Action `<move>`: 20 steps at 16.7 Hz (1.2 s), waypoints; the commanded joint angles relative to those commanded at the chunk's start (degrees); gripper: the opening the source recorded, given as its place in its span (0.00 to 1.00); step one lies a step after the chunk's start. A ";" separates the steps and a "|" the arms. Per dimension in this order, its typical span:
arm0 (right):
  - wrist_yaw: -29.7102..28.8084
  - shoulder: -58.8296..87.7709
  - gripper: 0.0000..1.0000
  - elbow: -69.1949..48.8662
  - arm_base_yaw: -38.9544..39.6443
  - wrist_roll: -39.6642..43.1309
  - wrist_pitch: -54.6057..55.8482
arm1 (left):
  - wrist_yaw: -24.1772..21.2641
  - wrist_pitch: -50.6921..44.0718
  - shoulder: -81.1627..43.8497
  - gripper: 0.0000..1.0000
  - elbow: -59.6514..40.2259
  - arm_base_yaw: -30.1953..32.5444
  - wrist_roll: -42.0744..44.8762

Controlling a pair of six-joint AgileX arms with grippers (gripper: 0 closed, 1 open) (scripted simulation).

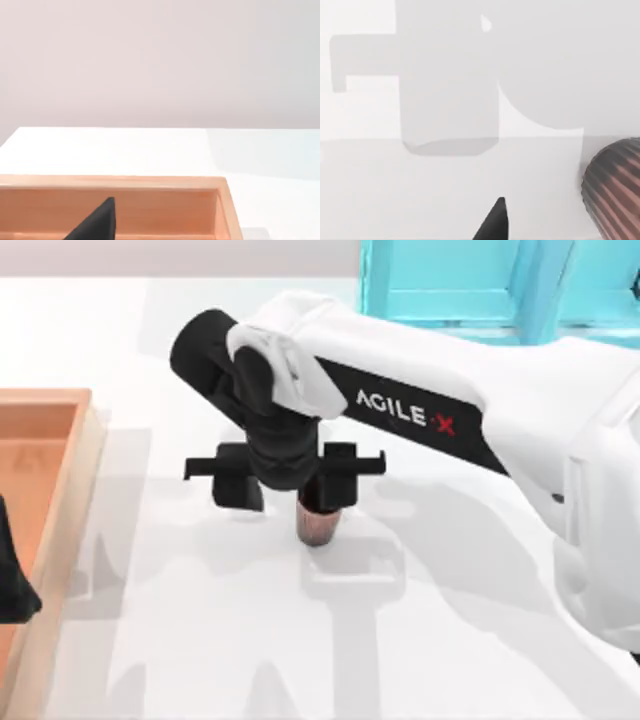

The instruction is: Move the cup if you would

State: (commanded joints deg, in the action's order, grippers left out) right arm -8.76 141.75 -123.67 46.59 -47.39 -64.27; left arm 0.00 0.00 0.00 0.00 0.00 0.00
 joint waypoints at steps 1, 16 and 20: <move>0.00 0.00 0.32 0.00 0.00 0.00 0.00 | 0.00 0.00 0.00 1.00 0.00 0.00 0.00; 0.33 -0.90 0.00 0.89 -0.64 0.78 -0.04 | 0.00 0.00 0.00 1.00 0.00 0.00 0.00; 3.05 -8.96 0.00 9.61 -9.31 9.30 -0.06 | 0.00 0.00 0.00 1.00 0.00 0.00 0.00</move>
State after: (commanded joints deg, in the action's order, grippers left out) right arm -5.71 132.79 -114.06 37.27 -38.09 -64.34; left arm 0.00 0.00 0.00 0.00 0.00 0.00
